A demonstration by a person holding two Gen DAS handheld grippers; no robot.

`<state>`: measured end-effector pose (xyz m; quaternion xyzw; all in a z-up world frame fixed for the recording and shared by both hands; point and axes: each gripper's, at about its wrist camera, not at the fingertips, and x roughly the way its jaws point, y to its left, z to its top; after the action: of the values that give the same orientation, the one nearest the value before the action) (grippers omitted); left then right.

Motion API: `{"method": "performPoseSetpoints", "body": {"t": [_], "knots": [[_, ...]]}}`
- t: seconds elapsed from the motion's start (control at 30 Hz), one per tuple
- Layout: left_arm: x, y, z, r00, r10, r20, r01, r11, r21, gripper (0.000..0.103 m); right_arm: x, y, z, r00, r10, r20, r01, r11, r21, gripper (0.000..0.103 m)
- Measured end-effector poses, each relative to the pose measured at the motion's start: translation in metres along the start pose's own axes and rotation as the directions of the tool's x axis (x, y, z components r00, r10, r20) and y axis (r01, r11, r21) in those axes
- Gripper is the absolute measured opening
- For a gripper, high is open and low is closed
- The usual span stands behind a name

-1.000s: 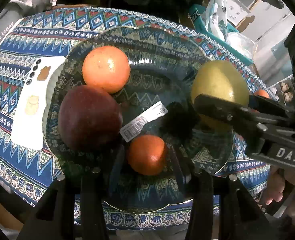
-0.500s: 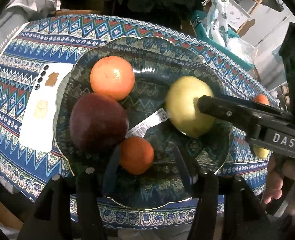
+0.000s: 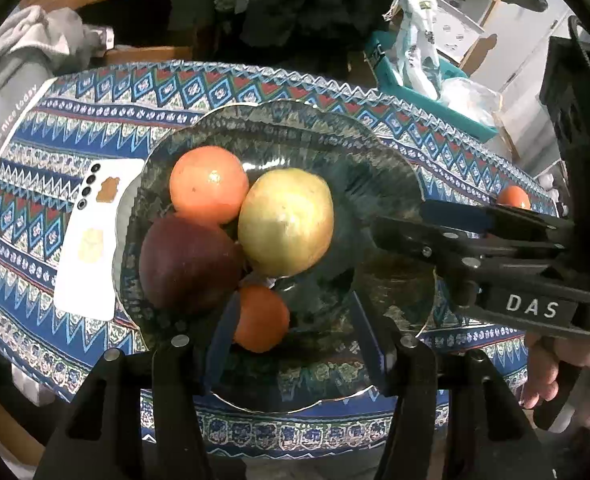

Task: Organize fruits
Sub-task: 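Lower the orange and large green pear into the glass bowl and open both tools, then move both tools away from the bowl toward the remaining loose fruit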

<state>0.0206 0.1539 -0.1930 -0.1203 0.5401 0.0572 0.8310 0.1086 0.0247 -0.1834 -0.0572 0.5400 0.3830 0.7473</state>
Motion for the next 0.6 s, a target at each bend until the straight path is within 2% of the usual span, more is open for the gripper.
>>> {"method": "performPoseSetpoints", "body": {"t": [0.27, 0.37, 0.5, 0.6], "knots": [[-0.011, -0.016, 0.005, 1.000, -0.017, 0.024, 0.017, 1.000, 0.019, 0.059, -0.044, -0.013, -0.003, 0.996, -0.055, 0.077, 0.053, 0.998, 0.022, 0.067], [-0.015, -0.024, 0.007, 0.999, -0.019, 0.037, 0.018, 0.999, 0.033, 0.066, -0.062, -0.022, -0.007, 0.991, -0.083, 0.102, 0.079, 0.996, 0.043, 0.071], [-0.020, -0.038, 0.008, 0.998, -0.029, 0.048, 0.026, 0.999, 0.048, 0.067, -0.086, -0.033, -0.016, 0.982, -0.137, 0.131, 0.129, 0.990, 0.063, 0.074], [-0.023, -0.049, 0.009, 0.998, -0.039, 0.053, 0.036, 0.998, 0.060, 0.071, -0.102, -0.046, -0.023, 0.979, -0.139, 0.146, 0.127, 0.988, 0.090, 0.074]]}}
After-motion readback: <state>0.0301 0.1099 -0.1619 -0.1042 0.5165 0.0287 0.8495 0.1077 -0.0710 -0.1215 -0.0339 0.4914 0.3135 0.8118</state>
